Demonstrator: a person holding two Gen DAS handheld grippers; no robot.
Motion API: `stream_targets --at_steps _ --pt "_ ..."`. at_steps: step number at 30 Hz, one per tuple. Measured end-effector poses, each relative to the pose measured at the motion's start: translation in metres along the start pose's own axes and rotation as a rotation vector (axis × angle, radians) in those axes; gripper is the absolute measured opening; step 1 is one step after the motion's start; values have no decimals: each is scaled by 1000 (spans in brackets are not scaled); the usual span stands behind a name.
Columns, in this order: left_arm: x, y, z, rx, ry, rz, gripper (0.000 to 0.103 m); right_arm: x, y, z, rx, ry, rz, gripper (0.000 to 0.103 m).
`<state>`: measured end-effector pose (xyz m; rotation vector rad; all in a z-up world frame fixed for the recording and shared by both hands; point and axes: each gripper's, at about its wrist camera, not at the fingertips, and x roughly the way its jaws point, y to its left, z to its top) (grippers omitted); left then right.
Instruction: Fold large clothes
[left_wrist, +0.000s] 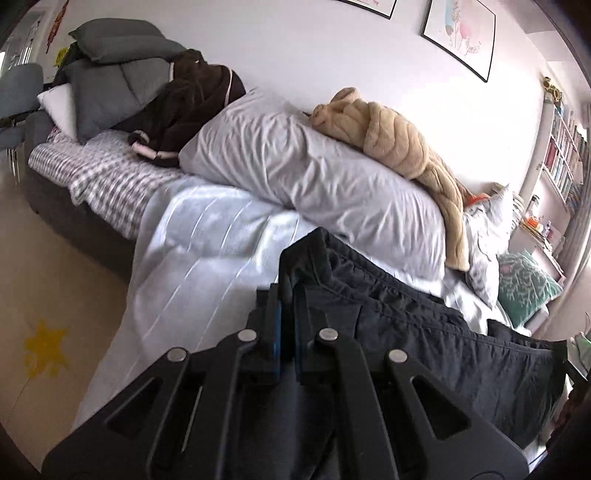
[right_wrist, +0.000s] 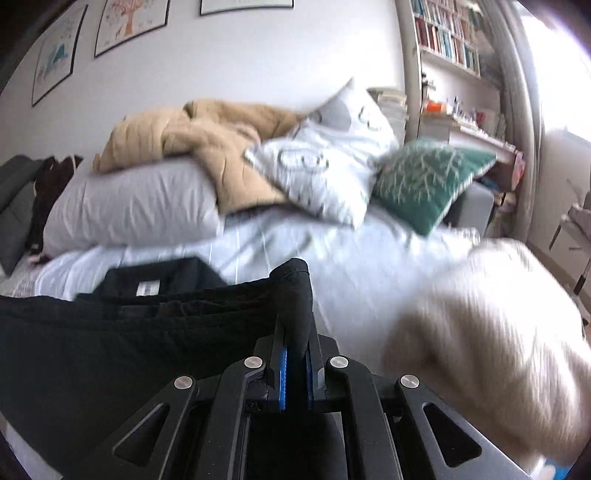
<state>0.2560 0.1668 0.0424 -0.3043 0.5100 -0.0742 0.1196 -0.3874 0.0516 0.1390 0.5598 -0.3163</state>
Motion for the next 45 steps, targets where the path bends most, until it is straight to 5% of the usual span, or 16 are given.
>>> stream_targets --at_steps 10,17,23,28,29,34,35,38,45 --pt "151 -31 36 5 -26 111 7 132 46 81 -89 -93 -138 6" --pt "263 -31 7 55 56 190 7 254 54 66 -99 28 -191 6" --pt "332 -2 -24 -38 278 226 17 324 47 36 -76 205 -182 12" --pt "326 -1 -20 -43 285 261 38 342 54 27 -119 292 -218 18" --pt "320 -2 -18 -42 283 269 49 340 54 27 -125 290 -216 21" --pt "268 -31 -6 69 178 310 74 309 52 40 -104 252 -206 64" --pt "255 -41 -3 108 154 301 77 295 53 44 -90 224 -172 66" --pt "236 -74 -1 152 145 215 77 267 70 54 -97 183 -94 68" --pt "252 -159 -44 247 287 -87 78 239 166 37 -207 203 169 68"
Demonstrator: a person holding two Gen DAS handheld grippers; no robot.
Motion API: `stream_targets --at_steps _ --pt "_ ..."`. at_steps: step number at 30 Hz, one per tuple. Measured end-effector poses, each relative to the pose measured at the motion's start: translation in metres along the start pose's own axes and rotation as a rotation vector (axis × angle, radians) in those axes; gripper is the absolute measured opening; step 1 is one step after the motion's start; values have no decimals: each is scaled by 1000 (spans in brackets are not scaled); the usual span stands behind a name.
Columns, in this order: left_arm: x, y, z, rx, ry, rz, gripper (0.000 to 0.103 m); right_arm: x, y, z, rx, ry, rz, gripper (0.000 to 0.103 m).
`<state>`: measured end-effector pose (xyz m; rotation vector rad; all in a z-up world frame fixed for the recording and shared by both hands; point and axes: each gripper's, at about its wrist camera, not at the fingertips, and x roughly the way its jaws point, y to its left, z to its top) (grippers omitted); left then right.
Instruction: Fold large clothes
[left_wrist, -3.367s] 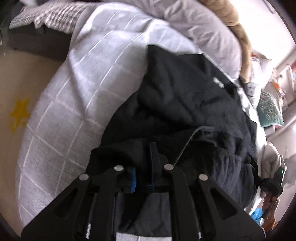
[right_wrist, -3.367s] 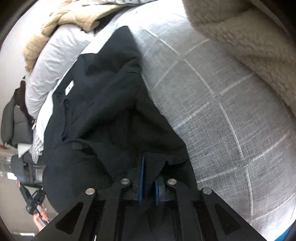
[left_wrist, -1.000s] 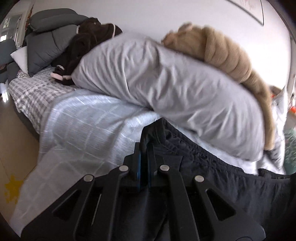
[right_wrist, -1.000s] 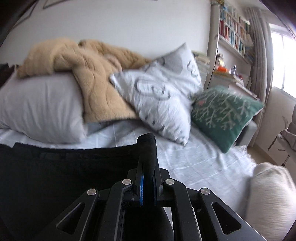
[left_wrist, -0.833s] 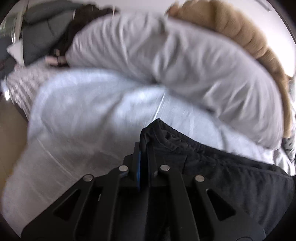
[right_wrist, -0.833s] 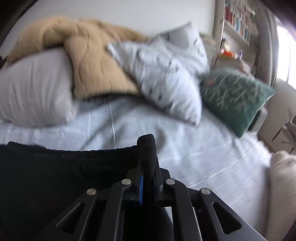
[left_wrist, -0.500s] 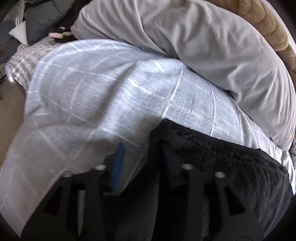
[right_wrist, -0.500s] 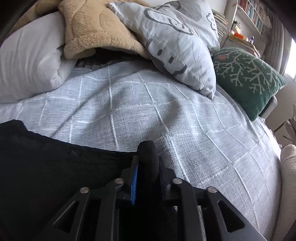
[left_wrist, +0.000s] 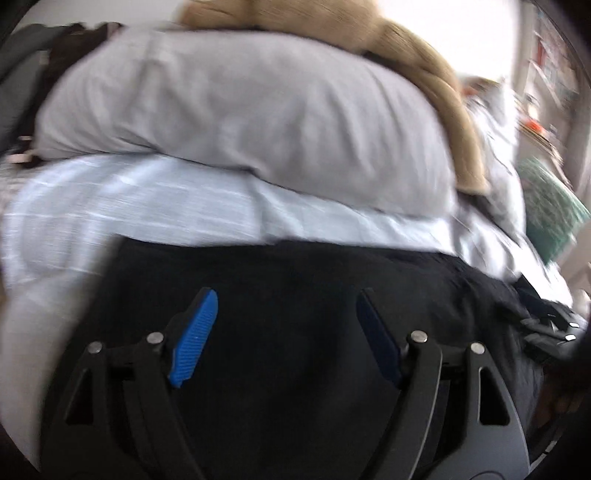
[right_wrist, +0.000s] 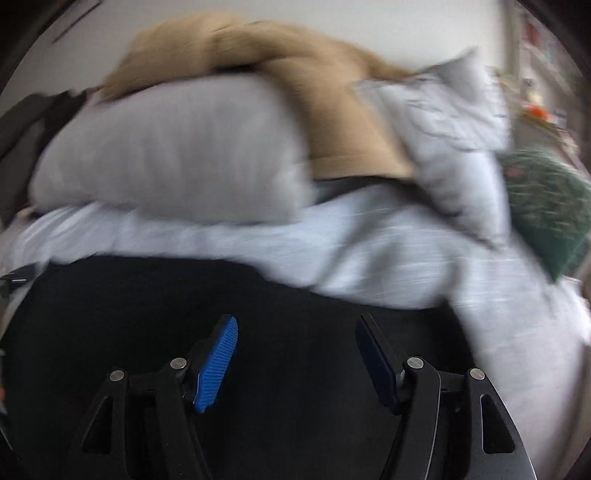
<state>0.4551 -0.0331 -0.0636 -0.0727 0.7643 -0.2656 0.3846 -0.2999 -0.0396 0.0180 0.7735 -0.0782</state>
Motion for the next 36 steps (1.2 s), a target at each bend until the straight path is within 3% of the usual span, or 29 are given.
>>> stream_targets --at_steps 2,5,8,10,12,13,17,22,26,30,32,36 --pt "29 -3 -8 47 44 55 78 19 26 -10 -58 45 29 68" --pt "53 29 -10 58 66 137 79 46 28 -24 -120 83 -45 69" --pt "55 79 -7 8 57 212 77 52 -14 -30 -45 94 -83 71" --pt "53 109 -3 -33 70 329 77 52 -53 -30 47 113 -118 71" --pt "44 129 0 -94 78 371 77 48 -84 -28 127 122 -133 70" --pt "38 133 1 -117 74 384 76 44 -95 -29 150 126 -189 69" --pt "-9 99 -5 -78 64 284 76 4 -102 -31 164 110 -188 67" --pt "-71 7 -44 -15 52 47 76 -65 -30 -50 39 95 -21 68" --pt "-82 -32 -74 23 108 -21 76 -94 22 -86 -52 163 75 69" --pt "-72 -37 -108 39 209 31 76 -100 35 -123 -59 260 69 69" --pt "-64 -26 -126 83 262 126 85 -94 22 -142 -21 333 44 69" --pt "-83 17 -132 -86 302 202 88 -101 1 -166 -17 384 -46 69"
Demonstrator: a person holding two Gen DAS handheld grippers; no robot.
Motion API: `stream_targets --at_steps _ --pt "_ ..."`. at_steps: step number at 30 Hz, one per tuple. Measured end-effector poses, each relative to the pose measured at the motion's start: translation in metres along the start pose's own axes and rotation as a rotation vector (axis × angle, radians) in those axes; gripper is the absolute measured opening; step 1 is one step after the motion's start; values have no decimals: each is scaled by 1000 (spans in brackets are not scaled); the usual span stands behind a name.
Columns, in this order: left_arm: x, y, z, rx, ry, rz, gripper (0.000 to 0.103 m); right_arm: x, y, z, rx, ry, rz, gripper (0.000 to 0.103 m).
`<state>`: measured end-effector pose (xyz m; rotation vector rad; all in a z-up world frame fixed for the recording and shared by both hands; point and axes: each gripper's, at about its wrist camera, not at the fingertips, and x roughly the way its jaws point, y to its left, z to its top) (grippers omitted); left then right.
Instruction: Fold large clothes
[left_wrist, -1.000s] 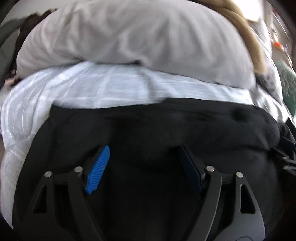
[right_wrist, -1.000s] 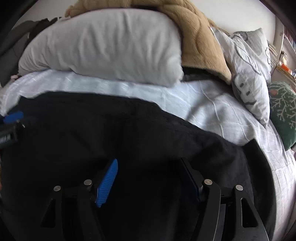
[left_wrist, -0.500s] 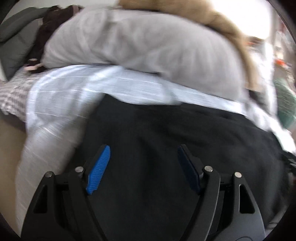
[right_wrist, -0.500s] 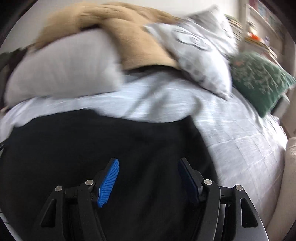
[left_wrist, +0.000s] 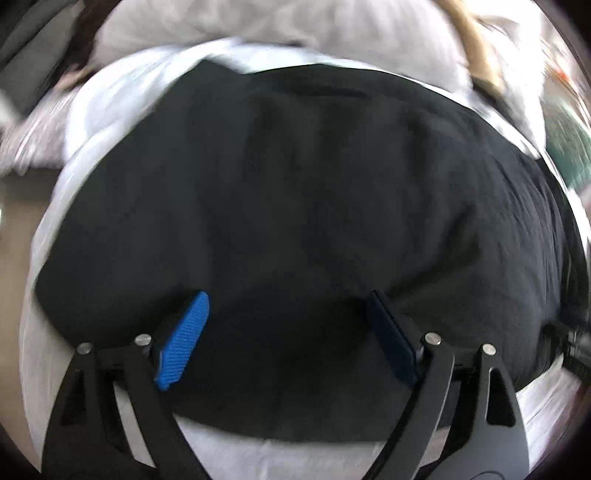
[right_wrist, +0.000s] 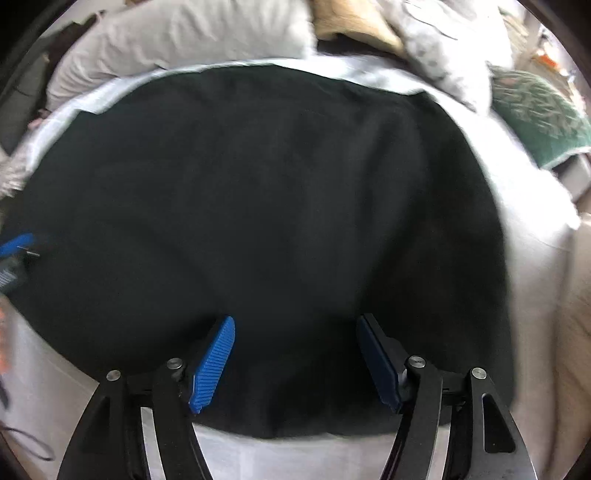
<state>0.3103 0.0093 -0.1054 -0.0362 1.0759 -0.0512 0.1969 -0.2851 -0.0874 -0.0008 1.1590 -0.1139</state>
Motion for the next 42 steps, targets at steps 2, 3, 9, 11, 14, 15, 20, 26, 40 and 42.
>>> stream_targets --at_steps 2,3,9,11,14,15,20,26,40,42 --pt "-15 16 -3 -56 15 -8 87 -10 -3 -6 13 15 -8 69" --pt "-24 23 -5 -78 13 -22 87 -16 -3 -9 20 16 -22 70" --pt "-66 58 -27 -244 28 -94 88 -62 2 -17 109 -25 23 80" --pt "-66 74 -40 -322 35 -123 88 -77 8 -25 110 -57 55 83" --pt "-51 98 -52 -429 64 -174 88 -85 14 -27 82 -101 42 84" --pt "-44 103 -53 -453 81 -188 88 -84 17 -24 70 -97 20 84" --pt "-13 123 -56 -589 124 -283 88 -76 21 -8 15 -117 -19 84" --pt "14 129 -52 -673 72 -353 82 -64 30 2 33 -115 27 84" --pt "31 134 -41 -779 -162 -375 48 -45 88 14 -85 -264 174 72" --pt "22 128 -37 -757 -200 -345 35 -42 95 17 -81 -277 230 50"
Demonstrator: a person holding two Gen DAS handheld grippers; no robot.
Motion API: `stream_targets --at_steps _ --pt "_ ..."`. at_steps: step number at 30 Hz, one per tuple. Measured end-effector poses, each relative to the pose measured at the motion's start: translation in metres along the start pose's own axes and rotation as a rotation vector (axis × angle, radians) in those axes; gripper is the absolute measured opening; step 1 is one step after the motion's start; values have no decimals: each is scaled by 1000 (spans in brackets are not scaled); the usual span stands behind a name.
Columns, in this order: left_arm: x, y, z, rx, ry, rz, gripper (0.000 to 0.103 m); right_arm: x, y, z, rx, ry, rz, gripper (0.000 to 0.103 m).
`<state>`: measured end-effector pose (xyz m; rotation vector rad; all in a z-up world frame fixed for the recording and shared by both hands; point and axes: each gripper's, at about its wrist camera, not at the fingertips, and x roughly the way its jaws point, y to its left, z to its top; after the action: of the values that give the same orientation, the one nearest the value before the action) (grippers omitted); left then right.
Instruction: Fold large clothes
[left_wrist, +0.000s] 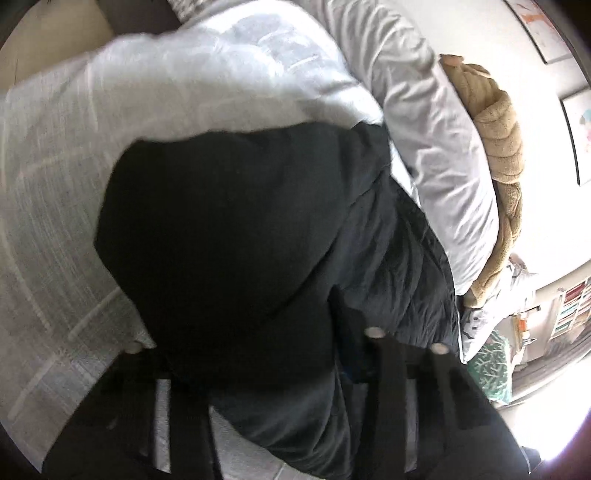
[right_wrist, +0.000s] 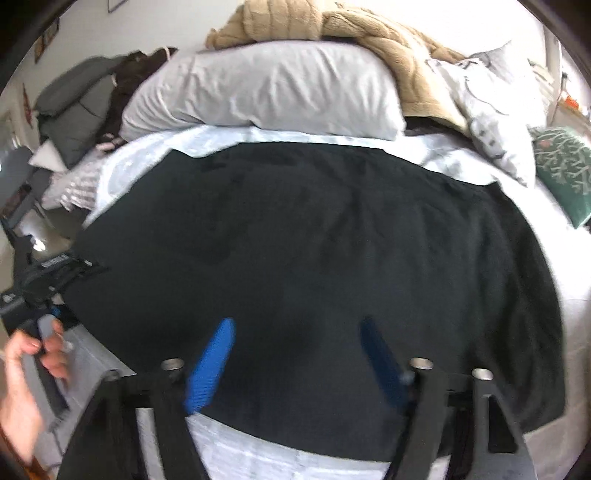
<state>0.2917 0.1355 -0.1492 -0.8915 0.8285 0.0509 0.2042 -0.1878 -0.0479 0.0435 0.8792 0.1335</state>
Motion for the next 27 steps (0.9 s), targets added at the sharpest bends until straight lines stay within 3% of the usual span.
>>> stream_targets --at_steps 1,4,11,14,22,27 --pt "-5 -5 0 20 -19 1 32 5 3 1 3 5 39 34" --pt "-26 -29 1 115 -97 -18 27 21 7 3 27 33 87 18" --pt "-76 -102 -14 364 -201 -175 24 55 0 -3 68 112 116 15" --pt "-88 -126 -27 417 -210 -244 24 60 -9 -5 128 115 156 15" --pt "-87 -179 -72 524 -161 -341 24 63 -23 -4 212 144 232 15" --pt "-72 -220 -119 658 -103 -359 24 55 -40 -4 251 165 295 15"
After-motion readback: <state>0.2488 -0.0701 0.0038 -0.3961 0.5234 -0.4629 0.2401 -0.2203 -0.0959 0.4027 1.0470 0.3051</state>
